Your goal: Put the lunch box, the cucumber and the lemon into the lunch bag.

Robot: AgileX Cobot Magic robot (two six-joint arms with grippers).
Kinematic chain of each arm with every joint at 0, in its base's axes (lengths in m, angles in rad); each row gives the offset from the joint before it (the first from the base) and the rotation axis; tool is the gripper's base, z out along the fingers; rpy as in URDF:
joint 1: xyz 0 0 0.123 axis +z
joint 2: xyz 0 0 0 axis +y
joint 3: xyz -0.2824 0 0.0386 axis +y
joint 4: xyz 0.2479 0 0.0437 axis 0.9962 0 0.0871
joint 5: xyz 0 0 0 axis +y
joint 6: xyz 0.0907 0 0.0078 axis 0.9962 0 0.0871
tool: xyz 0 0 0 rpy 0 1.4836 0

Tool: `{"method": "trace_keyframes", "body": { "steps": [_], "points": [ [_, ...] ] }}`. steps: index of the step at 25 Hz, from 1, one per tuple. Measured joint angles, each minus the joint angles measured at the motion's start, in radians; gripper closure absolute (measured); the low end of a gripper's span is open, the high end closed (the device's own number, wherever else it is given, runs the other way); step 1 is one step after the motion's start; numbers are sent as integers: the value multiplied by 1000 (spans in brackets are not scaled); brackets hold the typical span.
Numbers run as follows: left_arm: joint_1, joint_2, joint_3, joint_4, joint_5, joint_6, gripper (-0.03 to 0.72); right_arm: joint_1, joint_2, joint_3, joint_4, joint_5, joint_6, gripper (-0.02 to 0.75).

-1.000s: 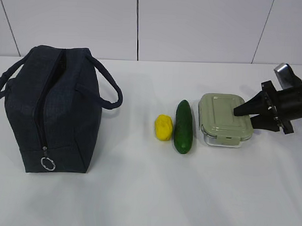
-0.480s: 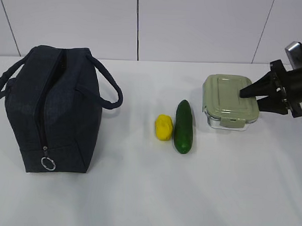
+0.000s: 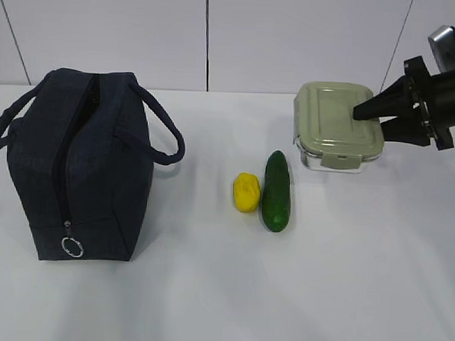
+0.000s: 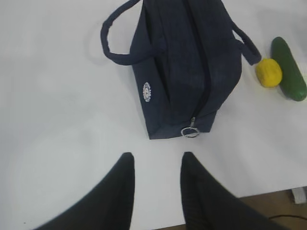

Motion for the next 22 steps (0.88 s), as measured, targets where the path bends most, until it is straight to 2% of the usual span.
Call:
{"method": "trace_keyframes", "body": {
  "steps": [6, 10, 15, 22],
  "points": [
    [0, 282, -74, -47, -54, 0, 455, 62, -58, 0, 46, 4, 11, 364],
    [0, 499, -188, -60, -37, 2, 452, 115, -67, 0, 99, 19, 13, 364],
    [0, 734, -359, -109, 16, 36, 411, 184, -69, 4, 139, 21, 15, 364],
    [0, 976, -475, -252, 38, 141, 356, 283, -69, 5, 231, 19, 1, 364]
  ]
}}
